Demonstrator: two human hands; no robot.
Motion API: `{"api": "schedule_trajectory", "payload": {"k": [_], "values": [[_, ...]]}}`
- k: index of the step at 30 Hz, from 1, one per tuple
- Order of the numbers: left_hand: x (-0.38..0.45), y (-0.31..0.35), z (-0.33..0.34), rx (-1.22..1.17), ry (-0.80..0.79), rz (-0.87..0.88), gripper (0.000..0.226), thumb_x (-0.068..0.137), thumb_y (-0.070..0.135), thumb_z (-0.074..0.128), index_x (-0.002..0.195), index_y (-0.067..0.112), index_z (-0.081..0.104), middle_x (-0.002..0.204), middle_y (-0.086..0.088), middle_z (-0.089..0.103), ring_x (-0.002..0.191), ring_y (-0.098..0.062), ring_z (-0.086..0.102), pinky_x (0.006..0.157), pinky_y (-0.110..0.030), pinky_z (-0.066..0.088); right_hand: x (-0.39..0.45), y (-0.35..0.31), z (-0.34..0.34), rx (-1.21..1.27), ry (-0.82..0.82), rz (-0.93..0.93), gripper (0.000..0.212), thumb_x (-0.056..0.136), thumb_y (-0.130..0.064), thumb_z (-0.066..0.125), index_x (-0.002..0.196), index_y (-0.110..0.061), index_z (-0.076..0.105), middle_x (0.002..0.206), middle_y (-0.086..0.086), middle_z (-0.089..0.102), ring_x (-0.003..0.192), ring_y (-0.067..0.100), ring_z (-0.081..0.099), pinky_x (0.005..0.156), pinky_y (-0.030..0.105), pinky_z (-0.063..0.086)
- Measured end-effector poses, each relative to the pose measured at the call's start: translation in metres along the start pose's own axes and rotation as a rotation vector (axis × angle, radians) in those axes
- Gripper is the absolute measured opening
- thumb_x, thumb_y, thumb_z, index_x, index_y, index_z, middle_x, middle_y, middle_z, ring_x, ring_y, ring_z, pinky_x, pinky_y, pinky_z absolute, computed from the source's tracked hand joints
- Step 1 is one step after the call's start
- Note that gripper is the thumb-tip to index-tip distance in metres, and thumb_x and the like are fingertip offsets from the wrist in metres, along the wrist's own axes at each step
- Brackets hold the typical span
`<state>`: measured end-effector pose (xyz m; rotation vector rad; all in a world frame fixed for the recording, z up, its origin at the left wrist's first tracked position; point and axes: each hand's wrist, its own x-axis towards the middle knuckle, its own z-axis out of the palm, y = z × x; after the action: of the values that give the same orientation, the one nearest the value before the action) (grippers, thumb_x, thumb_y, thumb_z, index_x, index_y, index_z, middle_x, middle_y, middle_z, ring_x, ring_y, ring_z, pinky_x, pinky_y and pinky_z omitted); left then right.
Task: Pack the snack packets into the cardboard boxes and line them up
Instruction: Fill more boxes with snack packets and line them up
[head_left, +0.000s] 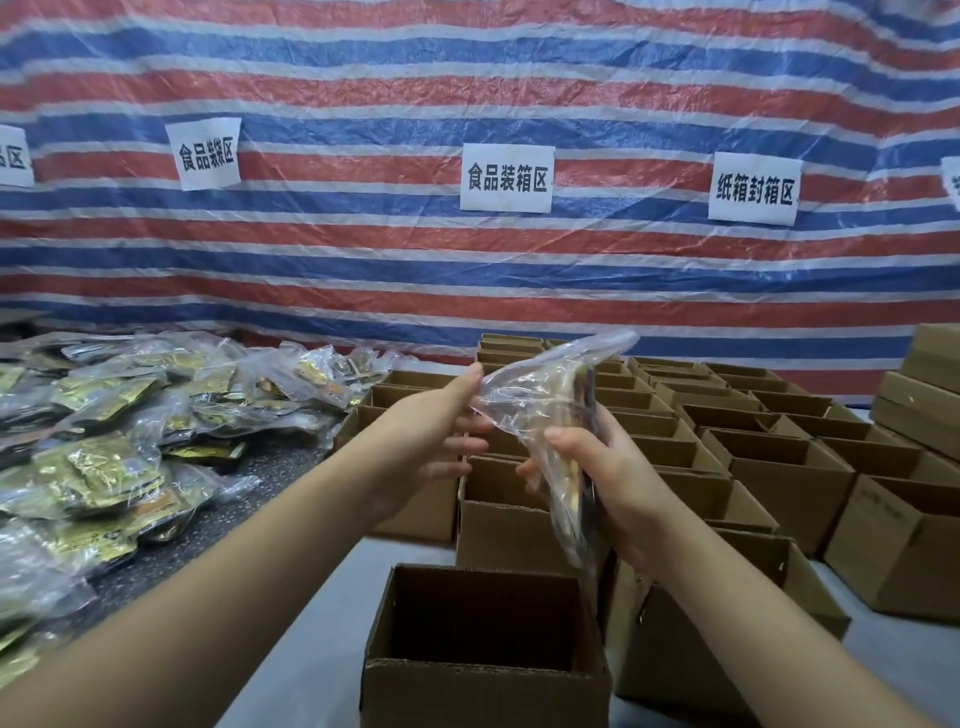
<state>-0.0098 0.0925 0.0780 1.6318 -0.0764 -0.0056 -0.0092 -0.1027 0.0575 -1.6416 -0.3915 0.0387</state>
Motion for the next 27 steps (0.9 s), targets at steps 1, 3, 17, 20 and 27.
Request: {"api": "schedule_trajectory", "payload": {"k": [1,3,17,20,27], "values": [[-0.007,-0.008,-0.004,0.024,0.016,-0.001,0.047,0.092,0.060,0.047,0.108,0.021,0.067,0.104,0.000,0.073,0.099,-0.019,0.069,0.088,-0.035,0.054,-0.002,0.003,0.002,-0.017,-0.009,-0.007,0.072,0.074,-0.044,0.070,0.140,-0.035,0.041,0.123,0.004,0.067,0.099,0.018,0.073,0.082,0.032,0.055],[-0.019,-0.033,-0.014,0.198,0.055,0.012,0.038,0.101,0.050,0.039,0.104,0.025,0.068,0.101,0.006,0.073,0.099,-0.012,0.067,0.087,-0.032,0.051,-0.006,0.011,0.005,-0.064,-0.028,0.007,0.077,0.074,-0.047,0.068,0.144,-0.041,0.038,0.133,-0.001,0.062,0.114,0.019,0.067,0.098,0.043,0.052],[-0.044,-0.122,-0.015,0.035,0.049,-0.299,0.017,0.100,0.015,0.056,0.083,0.018,0.062,0.053,0.011,0.067,0.049,0.000,0.064,0.046,-0.013,0.048,-0.003,0.043,0.030,-0.844,-0.873,0.320,0.037,0.084,-0.041,0.068,0.120,-0.035,0.062,0.113,-0.006,0.067,0.104,0.013,0.064,0.094,0.034,0.052],[-0.045,-0.123,-0.011,0.030,0.082,-0.284,0.024,0.102,0.016,0.051,0.083,0.017,0.065,0.063,0.004,0.069,0.060,-0.009,0.065,0.057,-0.019,0.049,0.003,0.063,0.049,-1.027,-1.021,0.403,0.032,0.098,-0.036,0.059,0.128,-0.026,0.061,0.127,0.003,0.064,0.116,0.021,0.060,0.104,0.042,0.046],[-0.048,-0.124,-0.009,0.227,0.080,-0.177,0.027,0.106,0.029,0.040,0.092,0.016,0.059,0.084,0.000,0.058,0.075,-0.006,0.054,0.054,-0.011,0.038,0.004,0.096,0.071,-1.161,-1.092,0.624,0.039,0.107,-0.022,0.044,0.145,-0.013,0.049,0.148,0.011,0.051,0.136,0.028,0.047,0.111,0.041,0.032]]}}
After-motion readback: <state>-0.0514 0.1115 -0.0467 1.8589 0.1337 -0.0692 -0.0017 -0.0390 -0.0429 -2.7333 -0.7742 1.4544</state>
